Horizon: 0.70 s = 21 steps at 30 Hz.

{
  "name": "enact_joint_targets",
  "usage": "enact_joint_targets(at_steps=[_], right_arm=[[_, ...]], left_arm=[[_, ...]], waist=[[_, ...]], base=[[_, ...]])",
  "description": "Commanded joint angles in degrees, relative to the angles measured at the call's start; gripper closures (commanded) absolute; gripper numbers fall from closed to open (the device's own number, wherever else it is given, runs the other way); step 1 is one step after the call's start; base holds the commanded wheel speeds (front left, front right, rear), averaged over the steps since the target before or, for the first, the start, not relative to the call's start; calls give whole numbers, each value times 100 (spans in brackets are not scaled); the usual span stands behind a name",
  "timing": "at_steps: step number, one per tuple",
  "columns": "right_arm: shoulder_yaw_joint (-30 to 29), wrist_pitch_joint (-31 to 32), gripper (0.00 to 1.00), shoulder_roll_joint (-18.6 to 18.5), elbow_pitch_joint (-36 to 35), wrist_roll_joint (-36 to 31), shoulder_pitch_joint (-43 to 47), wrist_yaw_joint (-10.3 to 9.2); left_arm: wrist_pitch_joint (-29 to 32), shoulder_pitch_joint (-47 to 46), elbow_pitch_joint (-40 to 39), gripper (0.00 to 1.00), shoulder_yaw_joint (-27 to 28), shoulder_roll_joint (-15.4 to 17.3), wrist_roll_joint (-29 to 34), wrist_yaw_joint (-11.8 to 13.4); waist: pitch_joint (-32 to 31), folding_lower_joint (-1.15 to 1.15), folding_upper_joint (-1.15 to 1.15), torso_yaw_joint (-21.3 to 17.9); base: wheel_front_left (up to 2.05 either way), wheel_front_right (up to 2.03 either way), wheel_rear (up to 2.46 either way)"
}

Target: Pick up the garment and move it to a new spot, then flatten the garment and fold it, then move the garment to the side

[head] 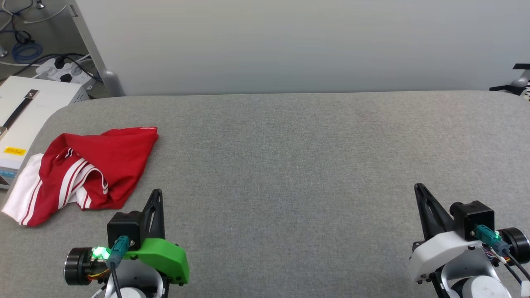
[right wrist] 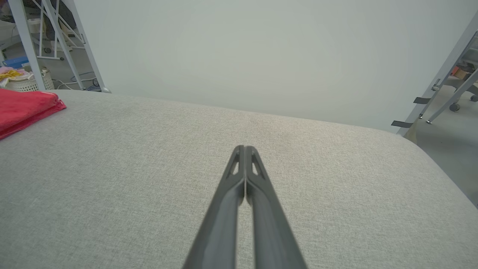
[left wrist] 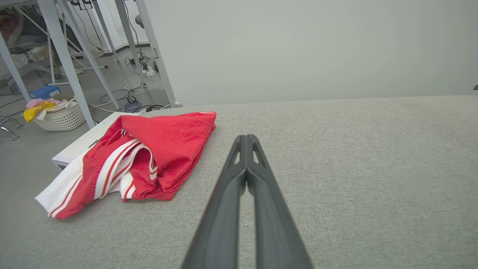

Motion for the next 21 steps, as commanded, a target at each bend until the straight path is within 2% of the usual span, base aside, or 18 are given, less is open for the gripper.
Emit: enact_joint_targets(at_steps=[1,21], right_arm=[[-10,17,100,8,-21,-55,42,-4],[-10,17,100,8,-21,-55,42,-4]], left_arm=[[-5,-50,-14,100,3,-25,54,25],[-5,-50,-14,100,3,-25,54,25]], waist=[[0,0,0,0],[0,0,0,0]], base=[[0,0,0],[0,0,0]])
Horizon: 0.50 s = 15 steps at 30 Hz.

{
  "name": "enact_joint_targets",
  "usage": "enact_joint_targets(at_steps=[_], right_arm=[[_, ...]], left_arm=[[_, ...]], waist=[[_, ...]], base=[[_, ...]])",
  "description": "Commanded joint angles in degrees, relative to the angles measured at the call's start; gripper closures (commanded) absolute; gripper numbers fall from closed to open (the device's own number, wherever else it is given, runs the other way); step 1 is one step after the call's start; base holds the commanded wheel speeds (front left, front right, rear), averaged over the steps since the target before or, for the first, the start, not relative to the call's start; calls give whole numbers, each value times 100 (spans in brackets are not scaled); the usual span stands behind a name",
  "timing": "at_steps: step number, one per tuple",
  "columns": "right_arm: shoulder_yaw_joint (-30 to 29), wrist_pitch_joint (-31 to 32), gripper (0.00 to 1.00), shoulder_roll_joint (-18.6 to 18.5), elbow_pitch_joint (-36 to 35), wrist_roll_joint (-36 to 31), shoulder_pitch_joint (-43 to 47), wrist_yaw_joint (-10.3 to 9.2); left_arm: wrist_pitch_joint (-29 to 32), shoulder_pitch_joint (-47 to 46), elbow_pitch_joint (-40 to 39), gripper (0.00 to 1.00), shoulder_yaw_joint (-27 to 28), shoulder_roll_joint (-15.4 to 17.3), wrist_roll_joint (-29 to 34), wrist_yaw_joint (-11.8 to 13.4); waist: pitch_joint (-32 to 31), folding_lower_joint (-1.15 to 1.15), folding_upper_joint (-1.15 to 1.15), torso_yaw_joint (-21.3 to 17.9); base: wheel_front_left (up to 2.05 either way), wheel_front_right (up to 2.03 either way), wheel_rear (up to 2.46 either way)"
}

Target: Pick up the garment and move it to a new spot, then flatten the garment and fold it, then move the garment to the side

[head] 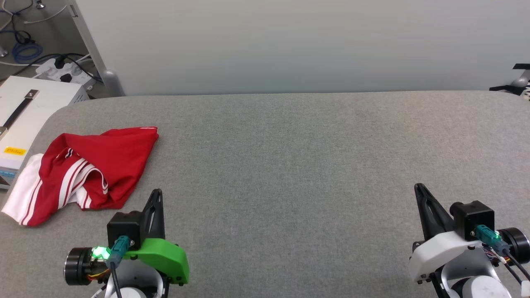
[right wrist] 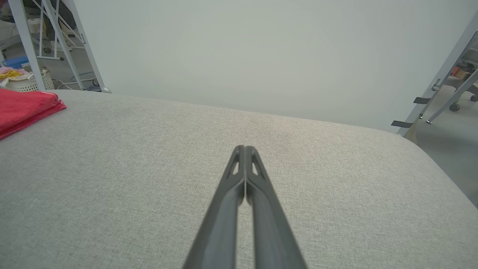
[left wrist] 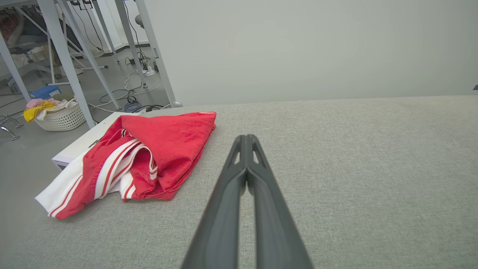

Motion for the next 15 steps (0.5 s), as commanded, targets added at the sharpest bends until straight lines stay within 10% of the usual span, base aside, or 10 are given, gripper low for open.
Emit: enact_joint_targets(at_steps=[1,15], right_arm=[[-10,17,100,8,-21,-55,42,-4],[-10,17,100,8,-21,-55,42,-4]], left_arm=[[-5,-50,-14,100,4,-25,54,25],[-5,-50,-14,100,4,-25,54,25]], waist=[[0,0,0,0],[0,0,0,0]], base=[[0,0,0],[0,0,0]])
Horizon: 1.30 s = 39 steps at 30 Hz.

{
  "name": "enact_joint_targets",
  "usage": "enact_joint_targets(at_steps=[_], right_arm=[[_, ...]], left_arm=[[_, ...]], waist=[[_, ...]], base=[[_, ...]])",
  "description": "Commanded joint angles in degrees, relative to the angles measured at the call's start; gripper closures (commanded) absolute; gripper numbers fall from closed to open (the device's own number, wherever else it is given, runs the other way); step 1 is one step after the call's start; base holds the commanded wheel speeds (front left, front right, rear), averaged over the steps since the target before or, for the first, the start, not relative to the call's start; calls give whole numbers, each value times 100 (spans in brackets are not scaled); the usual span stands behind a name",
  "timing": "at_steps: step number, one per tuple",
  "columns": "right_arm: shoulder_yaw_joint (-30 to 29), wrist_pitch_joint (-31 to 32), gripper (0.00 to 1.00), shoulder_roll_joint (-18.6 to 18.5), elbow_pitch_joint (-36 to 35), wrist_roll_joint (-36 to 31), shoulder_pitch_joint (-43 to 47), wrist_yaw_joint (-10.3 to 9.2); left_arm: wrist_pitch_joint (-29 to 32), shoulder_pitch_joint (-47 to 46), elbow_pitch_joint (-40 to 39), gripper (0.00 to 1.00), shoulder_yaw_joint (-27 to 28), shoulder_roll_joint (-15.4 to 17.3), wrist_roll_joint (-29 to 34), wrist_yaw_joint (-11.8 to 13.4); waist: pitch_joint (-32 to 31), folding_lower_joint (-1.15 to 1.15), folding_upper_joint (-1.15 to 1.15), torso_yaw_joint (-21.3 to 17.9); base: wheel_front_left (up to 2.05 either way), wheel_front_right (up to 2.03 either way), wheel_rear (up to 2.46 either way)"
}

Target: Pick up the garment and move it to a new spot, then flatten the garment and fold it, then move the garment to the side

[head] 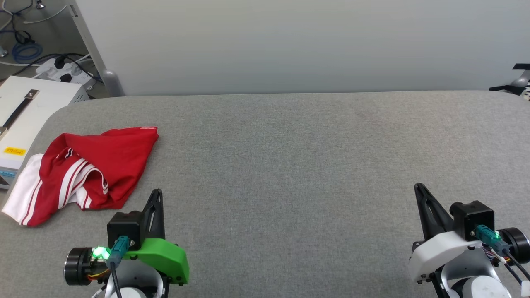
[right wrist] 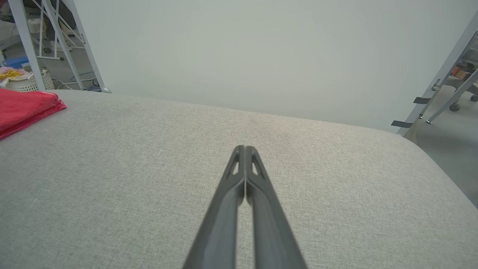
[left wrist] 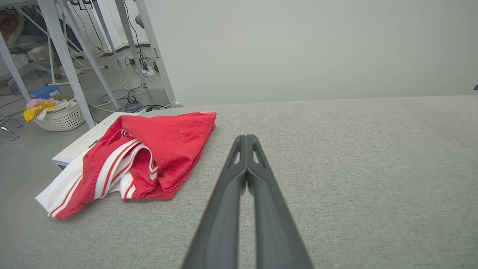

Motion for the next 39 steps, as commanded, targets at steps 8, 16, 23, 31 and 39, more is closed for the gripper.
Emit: enact_joint_targets(at_steps=[8,16,23,31,39], right_arm=[[-7,-39,0,-1,34,48,6,0],[-42,-133,0,0,96,116,8,0],[-74,-216,0,0,134,160,7,-1],[-83,-309,0,1,157,225,9,-1],[-81,-402,0,1,188,285,14,-1]], left_arm=[[-40,4,31,0,-2,1,-46,4],[-135,14,86,0,0,0,-145,12],[-219,24,135,0,2,-2,-232,7],[-314,20,187,0,-10,-3,-332,-12],[-408,28,226,0,-23,-5,-439,-22]], waist=[[2,0,0,-1],[6,0,0,-3],[11,0,0,-6],[34,0,0,1],[50,0,0,9]], base=[[0,0,0],[0,0,0],[0,0,0],[0,0,0],[0,0,0]])
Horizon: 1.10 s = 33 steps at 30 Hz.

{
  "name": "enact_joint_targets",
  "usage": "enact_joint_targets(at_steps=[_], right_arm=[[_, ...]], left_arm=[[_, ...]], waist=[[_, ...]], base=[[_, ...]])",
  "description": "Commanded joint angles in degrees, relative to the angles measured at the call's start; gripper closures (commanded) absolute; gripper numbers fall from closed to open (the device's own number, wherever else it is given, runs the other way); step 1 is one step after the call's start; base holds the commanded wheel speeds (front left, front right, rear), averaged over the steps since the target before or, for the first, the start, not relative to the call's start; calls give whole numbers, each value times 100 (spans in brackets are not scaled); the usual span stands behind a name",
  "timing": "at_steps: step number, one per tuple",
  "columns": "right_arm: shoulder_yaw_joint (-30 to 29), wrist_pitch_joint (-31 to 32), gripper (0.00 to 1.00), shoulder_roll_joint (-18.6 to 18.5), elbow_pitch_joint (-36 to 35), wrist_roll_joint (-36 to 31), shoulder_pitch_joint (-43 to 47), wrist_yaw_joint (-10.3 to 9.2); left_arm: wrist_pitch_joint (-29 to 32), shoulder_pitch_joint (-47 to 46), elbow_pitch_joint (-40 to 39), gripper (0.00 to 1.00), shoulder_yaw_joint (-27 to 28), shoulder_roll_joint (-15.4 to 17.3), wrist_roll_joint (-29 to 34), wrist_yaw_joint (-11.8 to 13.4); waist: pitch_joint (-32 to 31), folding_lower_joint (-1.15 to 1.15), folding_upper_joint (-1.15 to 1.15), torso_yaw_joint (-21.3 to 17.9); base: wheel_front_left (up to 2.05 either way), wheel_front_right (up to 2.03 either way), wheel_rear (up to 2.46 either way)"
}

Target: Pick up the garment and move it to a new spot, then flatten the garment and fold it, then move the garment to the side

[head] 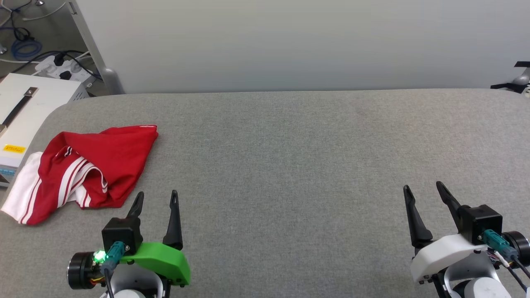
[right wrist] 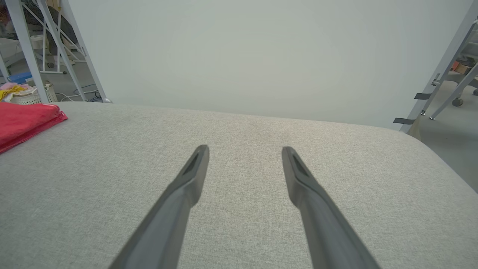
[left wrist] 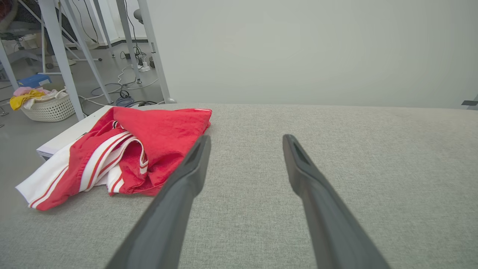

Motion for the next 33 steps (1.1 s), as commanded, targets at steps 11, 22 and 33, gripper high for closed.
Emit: enact_joint_targets(at_steps=[11,22,33], right_arm=[[16,-182,0,3,-32,277,25,-2],[21,-311,0,4,-18,392,54,-2],[26,-441,0,4,173,480,56,-2]], left_arm=[[-176,28,57,0,-14,-10,-177,-36],[-307,60,97,0,-28,-12,-293,-53],[-439,68,340,0,-88,-14,-411,-80]], waist=[[15,0,0,19],[12,0,0,36],[14,0,0,32]], base=[[0,0,0],[0,0,0],[0,0,0]])
